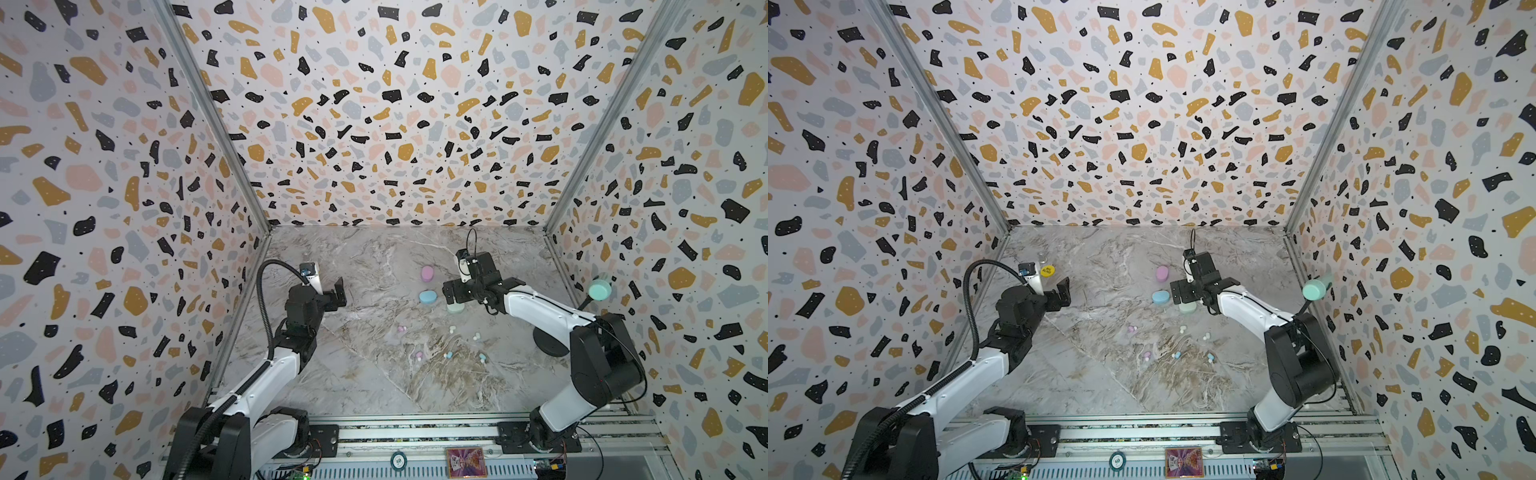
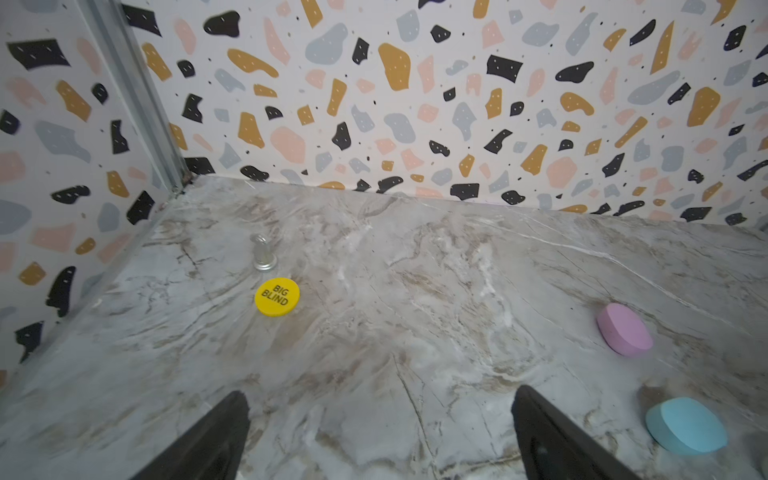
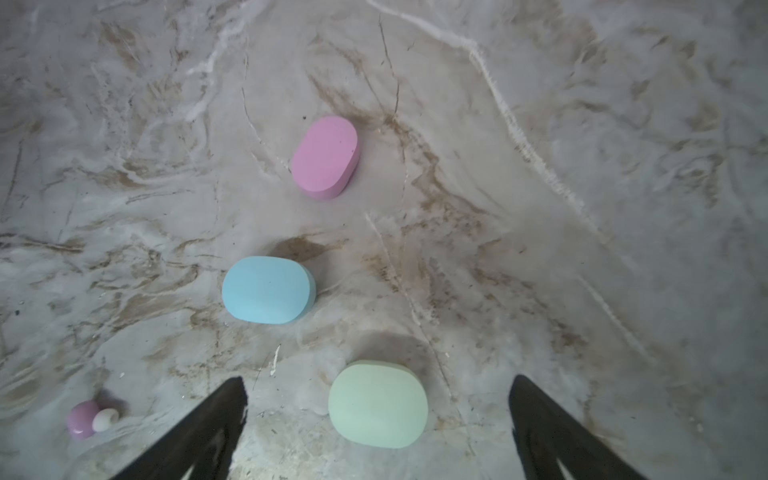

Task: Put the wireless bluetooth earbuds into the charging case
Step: 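Reach the right gripper down over the mint-green case while the left arm rises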

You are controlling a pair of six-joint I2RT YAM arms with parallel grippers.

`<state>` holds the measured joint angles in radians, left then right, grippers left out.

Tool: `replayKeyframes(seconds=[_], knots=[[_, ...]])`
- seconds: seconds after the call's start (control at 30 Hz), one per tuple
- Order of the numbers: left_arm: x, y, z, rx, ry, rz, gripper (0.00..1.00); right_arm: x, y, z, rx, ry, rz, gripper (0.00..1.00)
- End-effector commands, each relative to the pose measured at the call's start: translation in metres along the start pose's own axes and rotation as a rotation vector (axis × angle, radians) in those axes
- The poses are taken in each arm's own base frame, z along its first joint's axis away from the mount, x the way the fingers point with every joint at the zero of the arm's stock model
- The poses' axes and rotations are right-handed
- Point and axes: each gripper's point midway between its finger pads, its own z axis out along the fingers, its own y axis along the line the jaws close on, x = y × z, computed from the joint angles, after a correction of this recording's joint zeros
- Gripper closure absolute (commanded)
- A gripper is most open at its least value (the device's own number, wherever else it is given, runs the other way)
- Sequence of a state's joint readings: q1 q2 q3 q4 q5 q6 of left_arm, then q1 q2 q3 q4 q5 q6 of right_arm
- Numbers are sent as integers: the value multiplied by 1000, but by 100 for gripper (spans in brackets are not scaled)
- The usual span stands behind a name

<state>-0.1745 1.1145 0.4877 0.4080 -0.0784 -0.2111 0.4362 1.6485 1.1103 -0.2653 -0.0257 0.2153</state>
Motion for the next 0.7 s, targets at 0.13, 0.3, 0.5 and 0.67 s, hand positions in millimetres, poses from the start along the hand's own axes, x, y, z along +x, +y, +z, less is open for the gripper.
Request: replayKeyframes(seconds=[0.13,0.3,0.5,0.67], knots=[[1,-23,8,104,70,-78,0,29,-1,3,-7,242,106,5],[9,-30,14,109,137,-58,0,34,-4,13,8,288,105,9],[14,-39,17,111,197,-42,0,38,-3,19,9,302,114,14],[20,-37,22,75,235,-49,0,42,-1,24,13,316,106,16]])
